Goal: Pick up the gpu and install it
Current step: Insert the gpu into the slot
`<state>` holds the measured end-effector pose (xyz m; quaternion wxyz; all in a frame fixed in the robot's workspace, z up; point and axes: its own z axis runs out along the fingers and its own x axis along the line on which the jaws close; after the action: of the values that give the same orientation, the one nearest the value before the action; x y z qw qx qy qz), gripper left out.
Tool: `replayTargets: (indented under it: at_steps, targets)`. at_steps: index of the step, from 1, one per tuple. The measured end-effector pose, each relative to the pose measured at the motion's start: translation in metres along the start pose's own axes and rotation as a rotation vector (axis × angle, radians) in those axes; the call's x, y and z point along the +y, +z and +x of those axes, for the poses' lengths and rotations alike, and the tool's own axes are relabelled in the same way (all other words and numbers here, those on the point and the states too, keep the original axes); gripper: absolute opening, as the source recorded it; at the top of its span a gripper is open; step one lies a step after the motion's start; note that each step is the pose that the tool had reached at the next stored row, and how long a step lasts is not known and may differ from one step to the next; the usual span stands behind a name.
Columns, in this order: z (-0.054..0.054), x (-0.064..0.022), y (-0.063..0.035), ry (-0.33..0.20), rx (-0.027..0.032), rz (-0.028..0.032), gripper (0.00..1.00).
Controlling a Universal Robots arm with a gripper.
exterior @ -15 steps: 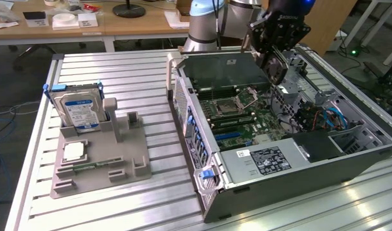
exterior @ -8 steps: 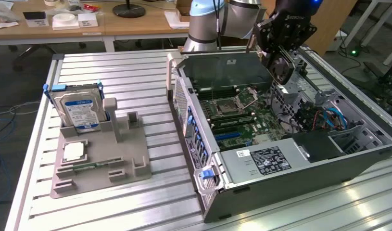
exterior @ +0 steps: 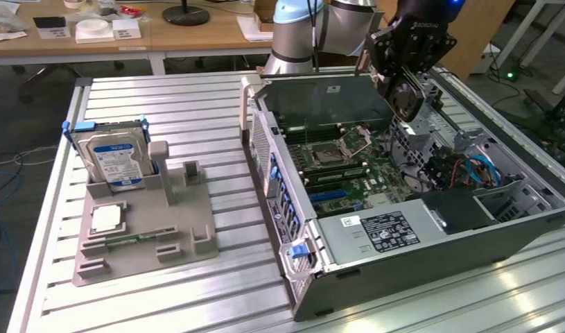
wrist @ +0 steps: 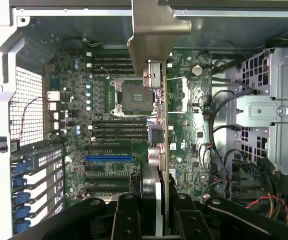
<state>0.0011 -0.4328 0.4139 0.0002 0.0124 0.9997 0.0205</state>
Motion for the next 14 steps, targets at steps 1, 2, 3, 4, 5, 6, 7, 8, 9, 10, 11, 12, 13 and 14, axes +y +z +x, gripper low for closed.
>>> replayTargets:
  at_steps: [1, 2, 3, 4, 5, 6, 7, 8, 9, 10, 11, 12, 13, 14]
  targets:
    - [0.0, 0.0, 0.0, 0.0, 0.0, 0.0, 0.28]
    - [0.0, 0.0, 0.0, 0.0, 0.0, 0.0, 0.28]
    - [0.0, 0.0, 0.0, 0.0, 0.0, 0.0, 0.28]
    - [0.0, 0.0, 0.0, 0.0, 0.0, 0.0, 0.28]
    - [0.0, 0.0, 0.0, -0.001, 0.0, 0.0, 0.28]
    - [0.0, 0.0, 0.0, -0.004, 0.0001, 0.0, 0.28]
    - [0.0, 0.0, 0.0, -0.01, 0.0004, -0.0001, 0.28]
    - [0.0, 0.0, 0.0, -0.019, 0.0008, -0.0001, 0.28]
    - [0.0, 0.0, 0.0, -0.031, 0.0013, -0.0001, 0.28]
    - [0.0, 0.0, 0.0, -0.042, 0.0017, -0.0001, 0.28]
    - [0.0, 0.0, 0.0, -0.053, 0.0022, -0.0001, 0.28]
    - [0.0, 0.0, 0.0, -0.065, 0.0027, -0.0001, 0.28]
    - [0.0, 0.0, 0.0, -0.078, 0.0032, -0.0001, 0.28]
    - [0.0, 0.0, 0.0, -0.091, 0.0037, -0.0001, 0.28]
